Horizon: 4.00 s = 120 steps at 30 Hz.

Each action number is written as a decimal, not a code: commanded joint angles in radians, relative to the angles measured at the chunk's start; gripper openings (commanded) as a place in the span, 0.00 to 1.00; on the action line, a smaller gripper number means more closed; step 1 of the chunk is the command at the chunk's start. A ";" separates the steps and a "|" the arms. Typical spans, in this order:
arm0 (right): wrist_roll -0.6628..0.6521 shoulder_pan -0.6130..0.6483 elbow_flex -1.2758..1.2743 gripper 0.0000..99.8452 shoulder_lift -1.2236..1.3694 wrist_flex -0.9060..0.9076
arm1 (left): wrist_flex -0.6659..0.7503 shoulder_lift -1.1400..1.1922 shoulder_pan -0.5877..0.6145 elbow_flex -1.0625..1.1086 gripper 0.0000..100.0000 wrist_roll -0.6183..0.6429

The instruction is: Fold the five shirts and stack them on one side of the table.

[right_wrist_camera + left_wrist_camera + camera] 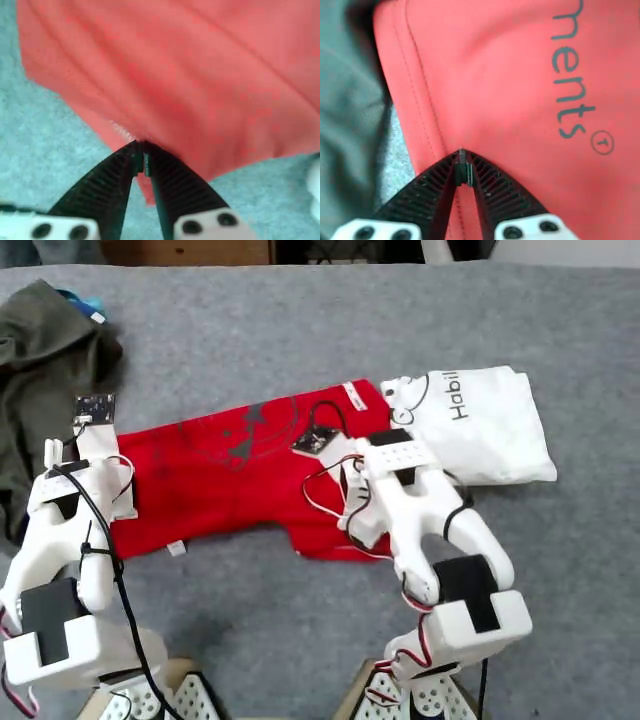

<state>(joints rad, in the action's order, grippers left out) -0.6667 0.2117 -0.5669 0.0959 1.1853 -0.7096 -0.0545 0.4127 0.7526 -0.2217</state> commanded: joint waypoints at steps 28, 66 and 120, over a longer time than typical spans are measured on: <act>0.012 0.063 0.116 0.02 0.085 0.089 | -0.005 0.002 0.025 -0.025 0.03 0.005; 0.005 -0.012 0.119 0.02 -0.183 0.118 | -0.005 0.003 0.025 -0.027 0.03 0.005; -0.364 0.146 -0.085 0.06 0.096 -0.218 | -0.005 0.003 0.027 -0.025 0.03 0.005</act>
<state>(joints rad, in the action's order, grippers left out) -1.0165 0.3652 -0.6467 0.1158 0.9782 -0.7096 -0.0514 0.4219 0.7511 -0.2217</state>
